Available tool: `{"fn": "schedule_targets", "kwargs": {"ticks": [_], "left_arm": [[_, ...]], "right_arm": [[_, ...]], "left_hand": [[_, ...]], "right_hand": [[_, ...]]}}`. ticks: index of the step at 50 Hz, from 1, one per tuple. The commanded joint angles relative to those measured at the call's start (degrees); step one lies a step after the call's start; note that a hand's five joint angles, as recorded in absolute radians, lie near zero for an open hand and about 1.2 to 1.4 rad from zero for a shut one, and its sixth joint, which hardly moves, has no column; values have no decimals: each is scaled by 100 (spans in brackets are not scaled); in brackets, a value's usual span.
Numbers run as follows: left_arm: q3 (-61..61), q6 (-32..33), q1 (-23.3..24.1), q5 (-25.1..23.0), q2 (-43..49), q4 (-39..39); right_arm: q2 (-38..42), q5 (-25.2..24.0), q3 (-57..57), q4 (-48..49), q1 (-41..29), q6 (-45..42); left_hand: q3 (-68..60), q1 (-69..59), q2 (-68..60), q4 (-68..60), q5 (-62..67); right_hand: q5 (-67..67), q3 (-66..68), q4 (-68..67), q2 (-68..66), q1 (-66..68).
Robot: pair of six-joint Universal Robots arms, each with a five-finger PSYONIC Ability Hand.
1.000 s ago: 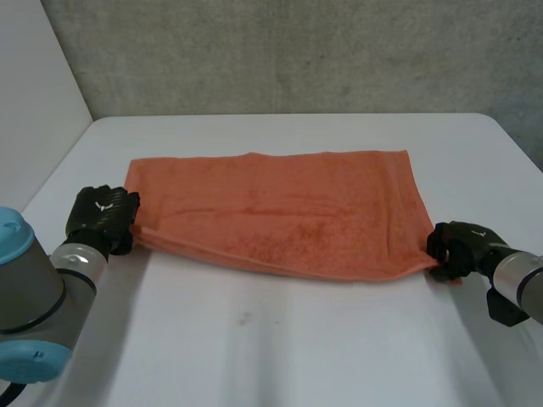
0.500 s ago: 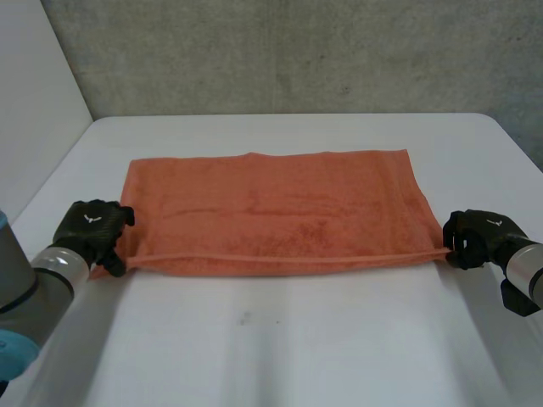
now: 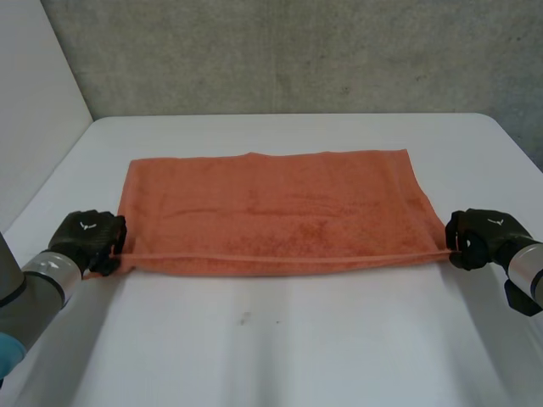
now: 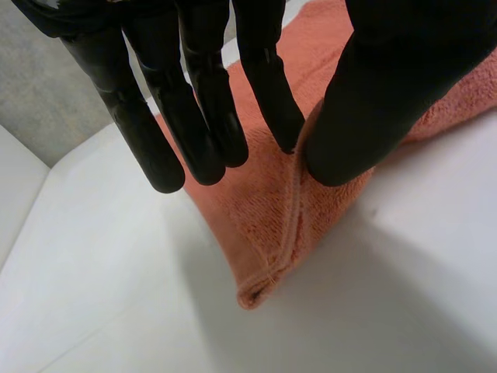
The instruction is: Fold the laundry
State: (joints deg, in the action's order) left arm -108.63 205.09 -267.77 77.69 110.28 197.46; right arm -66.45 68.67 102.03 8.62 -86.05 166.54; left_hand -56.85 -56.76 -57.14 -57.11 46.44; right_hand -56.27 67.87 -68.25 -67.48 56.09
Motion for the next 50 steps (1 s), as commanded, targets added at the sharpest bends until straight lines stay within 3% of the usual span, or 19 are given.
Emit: {"fn": "schedule_targets", "kwargs": {"ticks": [1,7,11,15,19,20,23,25,31,36,40,41,50], "left_arm": [[-10,14,5,-9,73,-15],[-10,14,-4,-9,11,-15],[-123,136,66,18,-295,-24],[-422,628,93,27,-1130,-190],[-695,1313,93,70,-1816,-804],[-747,1428,93,79,-1939,-980],[-949,1823,67,79,-2379,-1779],[-1063,1973,93,88,-2694,-2305],[-1126,2009,102,-9,-3083,-2581],[-977,2000,145,-8,-2812,-2074],[-607,1965,357,18,-2054,-1333],[-250,1956,592,53,-1515,-916],[1158,2009,972,184,308,169]], "right_arm": [[-87,-3,27,0,0,1],[-254,6,27,-35,-9,-191],[-570,32,36,-246,-35,-832],[-1070,129,45,-1062,-18,-1781],[-1432,234,27,-1908,0,-2468],[-1632,356,36,-2491,0,-2964],[-1766,454,62,-2839,0,-3312],[-1985,656,159,-3427,0,-4022],[-2152,850,230,-3789,-9,-4972],[-1899,885,-7,-3246,-88,-4851],[-1030,920,-507,-2621,-228,-4351],[-906,929,-613,-2550,-298,-4288],[341,1244,-2053,-1541,-1027,-3524]], "left_hand": [[-2315,-2324,-2286,-2289,2356],[-2315,-2324,-2286,-2289,2356],[-2315,-2324,-2286,-2289,2356],[-2315,-2324,-2286,-2289,2356],[-2315,-2324,-2286,-2289,2356],[-2315,-2324,-2286,-2289,2356],[-2315,-2324,-2286,-2289,2356],[-2315,-2324,-2286,-2289,2356],[-2315,-2324,-2286,-2289,2356],[-2315,-2324,-2286,-2289,2356],[-2315,-2324,-2286,-2289,2356],[-2315,-2324,-2286,-2289,2356],[-2315,-2324,-2286,-2289,2356]], "right_hand": [[-1373,1213,-1175,-1252,2391],[-1373,1213,-1175,-1252,2391],[-1373,1213,-1175,-1252,2391],[-1373,1213,-1175,-1252,2391],[-1373,1213,-1175,-1252,2391],[-1373,1213,-1175,-1252,2391],[-1373,1213,-1175,-1252,2391],[-1373,1213,-1175,-1252,2391],[-1373,1213,-1175,-1252,2391],[-1373,1213,-1175,-1252,2391],[-1373,1213,-1175,-1252,2391],[-1373,1213,-1175,-1252,2391],[-1373,1213,-1175,-1252,2391]]}}
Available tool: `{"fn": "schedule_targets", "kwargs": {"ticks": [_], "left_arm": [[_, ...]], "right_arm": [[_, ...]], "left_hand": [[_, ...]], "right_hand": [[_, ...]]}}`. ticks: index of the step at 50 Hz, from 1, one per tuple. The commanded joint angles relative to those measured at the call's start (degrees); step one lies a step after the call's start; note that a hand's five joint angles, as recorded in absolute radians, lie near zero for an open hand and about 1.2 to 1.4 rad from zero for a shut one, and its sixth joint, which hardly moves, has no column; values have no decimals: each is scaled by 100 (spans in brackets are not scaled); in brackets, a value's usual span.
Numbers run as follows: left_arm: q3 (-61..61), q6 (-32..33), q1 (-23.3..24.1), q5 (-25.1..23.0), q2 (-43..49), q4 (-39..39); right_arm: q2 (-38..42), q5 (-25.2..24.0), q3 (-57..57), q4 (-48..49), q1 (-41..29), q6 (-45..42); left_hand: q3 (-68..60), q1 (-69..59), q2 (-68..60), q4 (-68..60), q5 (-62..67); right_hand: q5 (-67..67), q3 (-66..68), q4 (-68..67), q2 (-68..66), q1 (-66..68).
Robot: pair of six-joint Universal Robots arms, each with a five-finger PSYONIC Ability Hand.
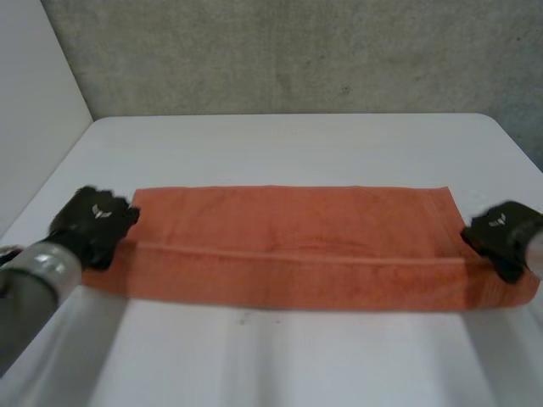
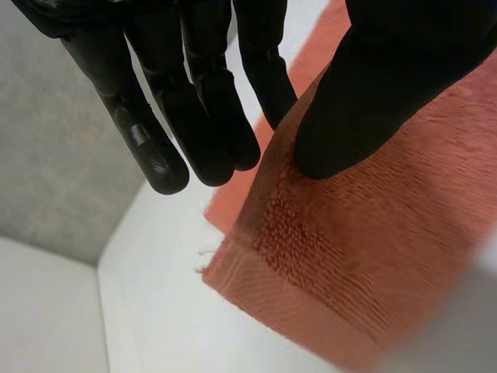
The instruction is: Fold the laundry
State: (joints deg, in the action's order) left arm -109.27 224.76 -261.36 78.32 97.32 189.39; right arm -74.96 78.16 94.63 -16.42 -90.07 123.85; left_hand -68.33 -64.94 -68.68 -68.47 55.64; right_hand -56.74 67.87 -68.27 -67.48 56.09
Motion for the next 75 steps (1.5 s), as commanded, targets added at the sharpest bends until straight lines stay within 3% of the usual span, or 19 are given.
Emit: {"fn": "schedule_targets", "kwargs": {"ticks": [1,6,17,18,19,20,21,22,23,31,37,45,50,54,65,75], "left_arm": [[1529,50,358,235,1902,1142],[2724,76,516,631,2913,1530],[4421,68,534,545,4232,1627],[4423,68,534,544,4234,1627],[4458,68,534,518,4269,1653],[4458,68,534,518,4269,1653],[4476,68,560,466,4321,1758],[4441,68,586,378,4339,1916],[4371,68,630,282,4331,2082],[3528,6,701,193,3778,2910],[2702,-46,692,228,3058,2928],[1050,-1073,613,245,1651,2928],[504,-2022,604,263,1220,2919],[337,-2419,578,421,1114,2919],[292,-2507,516,878,1114,2928],[248,-2534,481,852,1114,2919]], "right_arm": [[1456,392,-1603,1192,-678,859],[2309,603,-2535,1668,-810,957],[3989,1087,-4681,1950,-1091,1010],[4068,1096,-4777,1950,-1100,1010],[4069,1096,-4778,1950,-1100,1010],[4199,1139,-4944,1950,-1170,1018],[4201,1140,-4945,1950,-1170,1018],[4209,1157,-4971,1950,-1205,1027],[4218,1192,-4980,1950,-1249,1088],[3858,1307,-4471,1871,-1285,1959],[2226,1096,-2743,1818,-1170,2635],[1072,648,-1229,1687,-705,2855],[914,359,-746,1642,-468,2855],[922,24,-402,1756,-222,2855],[1370,-249,-331,2353,95,2829],[1599,-258,-410,2495,192,2785]], "left_hand": [[-1167,-1506,-1132,-1153,1436],[-1167,-1506,-1132,-1153,1436],[-1167,-1506,-1132,-1153,1436],[-1167,-1506,-1132,-1153,1436],[-1167,-1506,-1132,-1153,1436],[-1167,-1506,-1132,-1153,1436],[-270,-609,-235,-256,539],[4085,3746,4120,4099,-3817],[5833,5494,5868,5847,-5564],[5833,5494,5868,5847,-5564],[5833,5494,5868,5847,-5564],[5833,5494,5868,5847,-5564],[5833,5494,5868,5847,-5564],[5833,5494,5868,5847,-5564],[5833,5494,5868,5847,-5564],[5833,5494,5868,5847,-5564]], "right_hand": [[-1326,1213,-1173,-1252,2391],[-1326,1213,-1173,-1252,2391],[-1326,1213,-1173,-1252,2391],[-16,-97,137,57,1081],[-3,-110,150,70,1068],[5674,-5787,5827,5748,-4609],[5674,-5787,5827,5748,-4609],[5674,-5787,5827,5748,-4609],[5674,-5787,5827,5748,-4609],[5674,-5787,5827,5748,-4609],[5674,-5787,5827,5748,-4609],[5674,-5787,5827,5748,-4609],[5674,-5787,5827,5748,-4609],[4559,-4672,4712,4632,-3494],[2607,-2720,2760,2681,-1542],[2319,-2432,2472,2392,-1254]]}}
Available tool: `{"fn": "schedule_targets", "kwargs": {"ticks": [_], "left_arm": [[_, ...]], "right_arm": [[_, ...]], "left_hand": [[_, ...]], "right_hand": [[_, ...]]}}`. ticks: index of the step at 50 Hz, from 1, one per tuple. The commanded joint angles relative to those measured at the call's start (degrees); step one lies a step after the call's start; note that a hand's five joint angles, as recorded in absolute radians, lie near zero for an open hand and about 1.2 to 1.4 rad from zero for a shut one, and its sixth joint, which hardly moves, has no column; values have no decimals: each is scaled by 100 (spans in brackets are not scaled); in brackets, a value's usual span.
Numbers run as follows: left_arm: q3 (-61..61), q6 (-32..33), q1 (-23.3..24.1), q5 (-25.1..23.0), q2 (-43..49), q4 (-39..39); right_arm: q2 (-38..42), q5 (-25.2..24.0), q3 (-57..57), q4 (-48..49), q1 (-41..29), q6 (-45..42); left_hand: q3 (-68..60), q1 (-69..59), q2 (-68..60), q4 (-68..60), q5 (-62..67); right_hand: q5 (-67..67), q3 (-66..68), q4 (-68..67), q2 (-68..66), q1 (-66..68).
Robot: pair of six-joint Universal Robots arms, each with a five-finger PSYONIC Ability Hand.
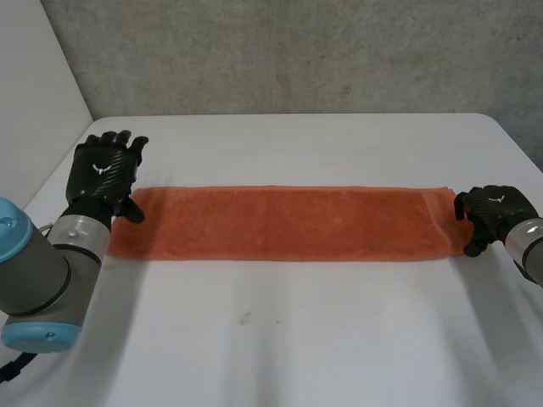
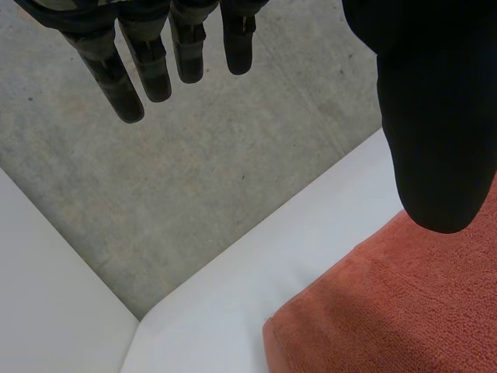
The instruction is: Fold the laundry
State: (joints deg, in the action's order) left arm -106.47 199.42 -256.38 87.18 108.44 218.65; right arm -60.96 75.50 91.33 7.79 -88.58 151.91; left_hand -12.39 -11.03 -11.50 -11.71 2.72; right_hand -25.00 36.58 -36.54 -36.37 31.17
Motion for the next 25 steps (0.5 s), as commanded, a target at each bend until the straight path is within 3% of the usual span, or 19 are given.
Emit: {"fn": "schedule_targets", "kwargs": {"ticks": [1,6,7,9,18,25], "left_arm": [[-32,0,-17,-34,2,2],[-32,1,-9,-34,2,-7],[-32,0,-9,-34,2,2],[-32,0,-9,-34,2,-7],[-49,0,-17,-25,2,2],[-58,9,-35,-25,2,2]], "right_arm": [[216,9,-80,73,51,-30],[418,-9,-176,73,51,-48],[462,-9,-211,47,51,-57],[515,-9,-273,21,60,-57],[577,132,-519,64,473,-74],[770,631,-1063,12,1130,-372]], "left_hand": [[239,103,150,171,-272],[239,103,150,171,-272],[239,103,150,171,-272],[239,103,150,171,-272],[239,103,150,171,-272],[239,103,150,171,-272]], "right_hand": [[-889,731,-735,-753,1272],[-1510,1352,-1356,-1374,1893],[-2011,1853,-1857,-1875,2394],[-4485,4328,-4331,-4349,4869],[-4500,4342,-4346,-4363,4883],[-4500,4342,-4346,-4363,4883]]}}
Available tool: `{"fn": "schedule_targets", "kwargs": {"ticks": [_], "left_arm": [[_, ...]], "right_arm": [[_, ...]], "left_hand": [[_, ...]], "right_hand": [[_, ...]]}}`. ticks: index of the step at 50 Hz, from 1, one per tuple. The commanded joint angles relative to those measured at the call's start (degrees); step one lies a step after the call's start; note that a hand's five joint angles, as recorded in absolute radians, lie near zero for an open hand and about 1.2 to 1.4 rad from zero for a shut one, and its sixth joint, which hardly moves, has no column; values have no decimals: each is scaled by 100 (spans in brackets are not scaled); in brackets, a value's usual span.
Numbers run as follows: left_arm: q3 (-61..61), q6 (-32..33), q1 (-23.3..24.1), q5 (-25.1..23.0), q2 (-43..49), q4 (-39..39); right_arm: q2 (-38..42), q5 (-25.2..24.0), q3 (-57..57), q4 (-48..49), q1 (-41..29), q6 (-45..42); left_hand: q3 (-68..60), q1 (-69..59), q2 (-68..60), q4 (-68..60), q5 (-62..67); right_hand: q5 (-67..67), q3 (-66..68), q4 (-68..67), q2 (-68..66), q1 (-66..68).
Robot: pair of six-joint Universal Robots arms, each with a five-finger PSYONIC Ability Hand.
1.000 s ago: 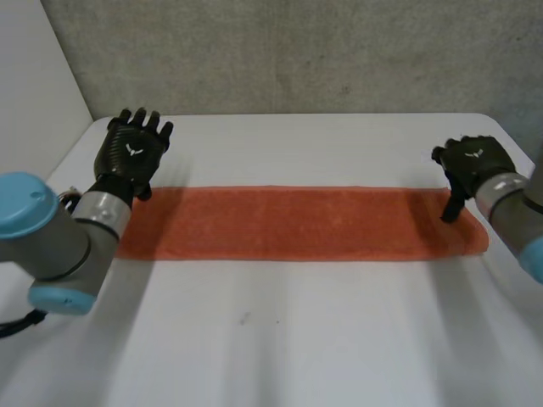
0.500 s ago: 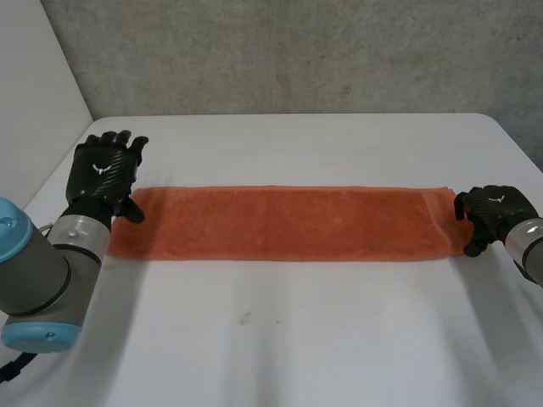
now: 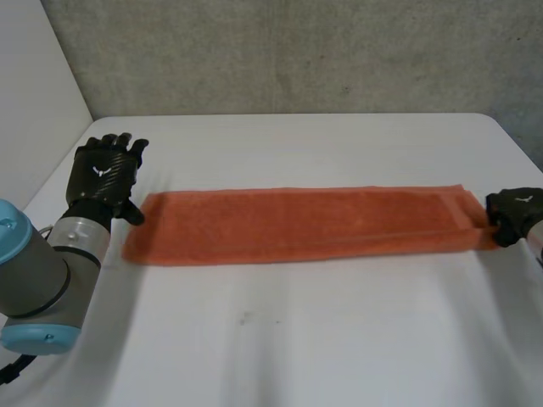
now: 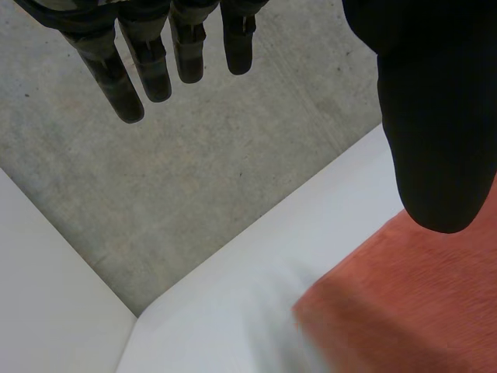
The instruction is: Fold the laundry
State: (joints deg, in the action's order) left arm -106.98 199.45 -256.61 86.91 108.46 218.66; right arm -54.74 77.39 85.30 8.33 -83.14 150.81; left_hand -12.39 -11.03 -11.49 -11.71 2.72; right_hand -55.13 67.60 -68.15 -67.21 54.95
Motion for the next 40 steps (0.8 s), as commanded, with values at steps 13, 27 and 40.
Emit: {"fn": "schedule_targets", "kwargs": {"ticks": [13,27,40], "left_arm": [[-7,6,-100,-8,0,1],[-7,15,-135,1,0,10],[-15,24,-117,1,0,10]], "right_arm": [[-27,505,-963,11,387,-360],[-221,-664,-1833,20,-3233,115],[1343,-840,-2571,-24,-5072,1]], "left_hand": [[239,103,149,171,-272],[239,103,149,171,-272],[239,103,149,171,-272]], "right_hand": [[-1487,1240,-1185,-1279,2505],[-1487,1240,-1185,-1279,2505],[-1487,1240,-1185,-1279,2505]]}}
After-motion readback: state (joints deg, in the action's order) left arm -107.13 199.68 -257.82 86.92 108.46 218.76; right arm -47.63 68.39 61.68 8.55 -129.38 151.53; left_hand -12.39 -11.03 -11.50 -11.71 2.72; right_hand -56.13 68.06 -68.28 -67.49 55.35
